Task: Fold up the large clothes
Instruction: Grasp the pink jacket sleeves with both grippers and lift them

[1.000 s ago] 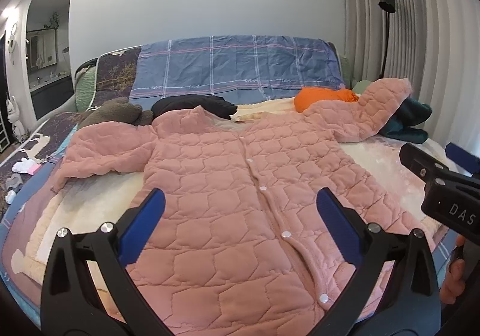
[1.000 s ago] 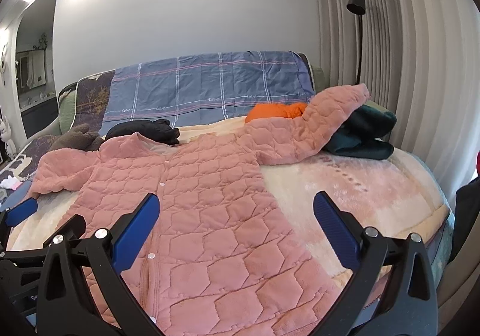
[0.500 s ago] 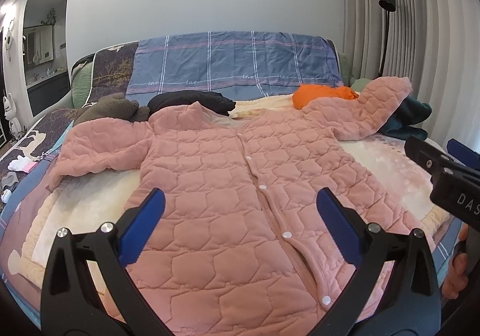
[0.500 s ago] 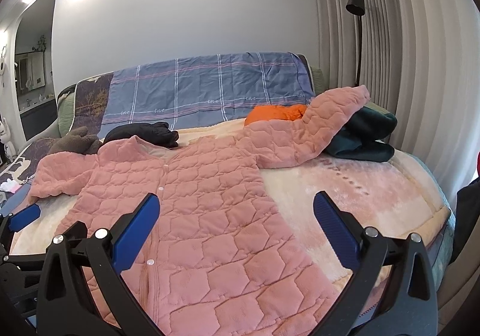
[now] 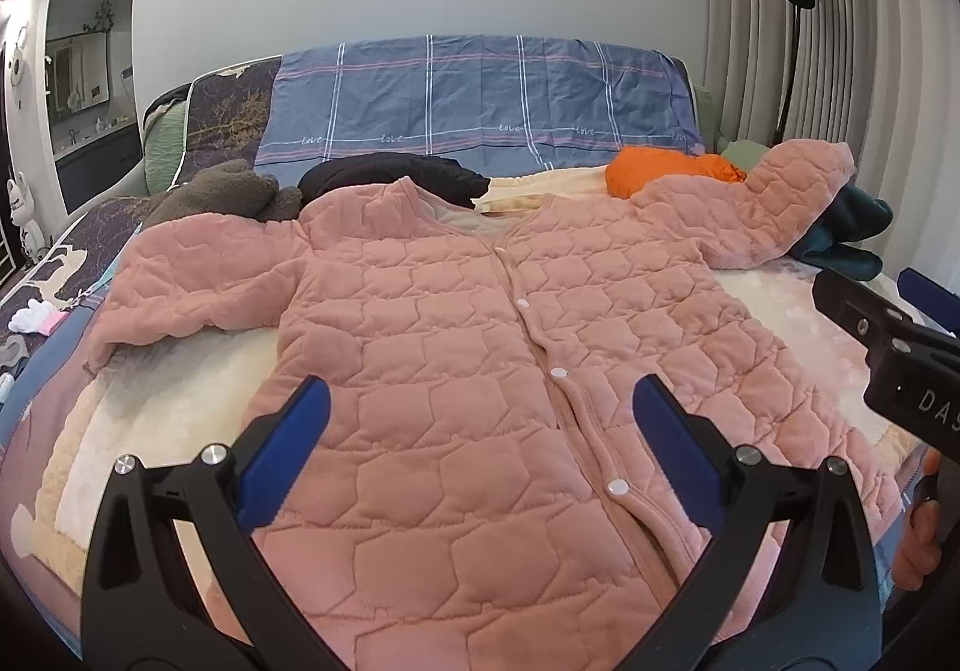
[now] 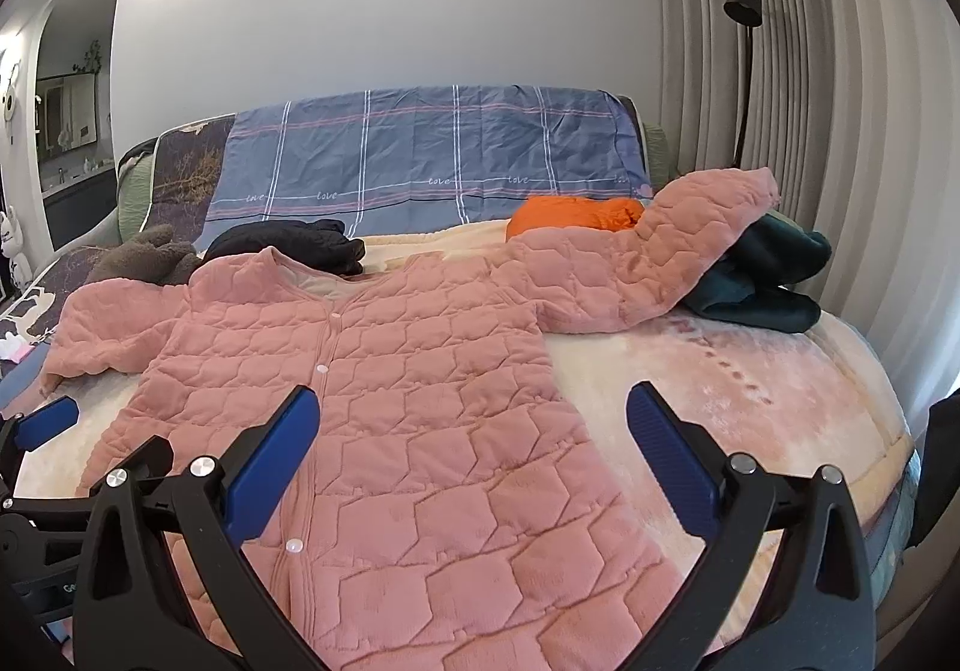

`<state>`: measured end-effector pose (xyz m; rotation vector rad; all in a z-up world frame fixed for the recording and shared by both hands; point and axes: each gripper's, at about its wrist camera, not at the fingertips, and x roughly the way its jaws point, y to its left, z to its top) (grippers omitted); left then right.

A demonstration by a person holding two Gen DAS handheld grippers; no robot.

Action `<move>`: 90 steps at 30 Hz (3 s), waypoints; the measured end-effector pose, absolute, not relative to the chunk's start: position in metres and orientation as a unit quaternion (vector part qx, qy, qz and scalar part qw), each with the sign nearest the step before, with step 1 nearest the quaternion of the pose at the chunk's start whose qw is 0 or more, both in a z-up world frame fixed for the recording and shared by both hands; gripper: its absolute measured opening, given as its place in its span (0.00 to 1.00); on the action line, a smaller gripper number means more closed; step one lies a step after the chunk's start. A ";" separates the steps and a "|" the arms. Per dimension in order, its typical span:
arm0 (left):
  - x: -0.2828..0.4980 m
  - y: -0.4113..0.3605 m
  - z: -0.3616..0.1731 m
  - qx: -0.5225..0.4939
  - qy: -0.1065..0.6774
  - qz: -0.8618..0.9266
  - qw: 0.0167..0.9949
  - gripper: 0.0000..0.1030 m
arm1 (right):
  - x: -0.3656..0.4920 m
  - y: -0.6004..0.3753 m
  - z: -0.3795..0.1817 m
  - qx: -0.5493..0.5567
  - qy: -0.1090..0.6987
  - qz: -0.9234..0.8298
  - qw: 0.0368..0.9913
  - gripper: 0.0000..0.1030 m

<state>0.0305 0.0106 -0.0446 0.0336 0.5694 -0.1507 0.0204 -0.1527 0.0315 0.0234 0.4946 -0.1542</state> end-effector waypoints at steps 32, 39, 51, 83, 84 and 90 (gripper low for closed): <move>0.162 0.376 -0.152 -0.433 0.328 0.112 0.832 0.82 | 0.150 -0.203 0.001 -0.010 0.342 -0.041 0.939 0.99; 0.187 0.415 -0.182 -0.575 0.273 0.056 0.770 0.46 | 0.177 -0.188 -0.014 -0.026 0.370 -0.025 0.928 0.99; 0.210 0.252 0.003 -0.185 0.201 0.066 0.960 0.12 | 0.177 -0.204 -0.011 -0.005 0.357 -0.007 0.934 0.99; 0.225 0.106 -0.118 0.181 0.384 -0.005 0.905 0.84 | 0.297 -0.216 -0.063 0.273 0.498 0.112 0.816 0.74; 0.225 0.107 -0.118 0.179 0.382 -0.004 0.907 0.84 | 0.307 -0.213 -0.066 0.278 0.501 0.110 0.813 0.71; 0.228 0.113 -0.110 0.139 0.364 -0.004 0.921 0.83 | 0.356 -0.201 -0.080 0.308 0.495 0.084 0.808 0.65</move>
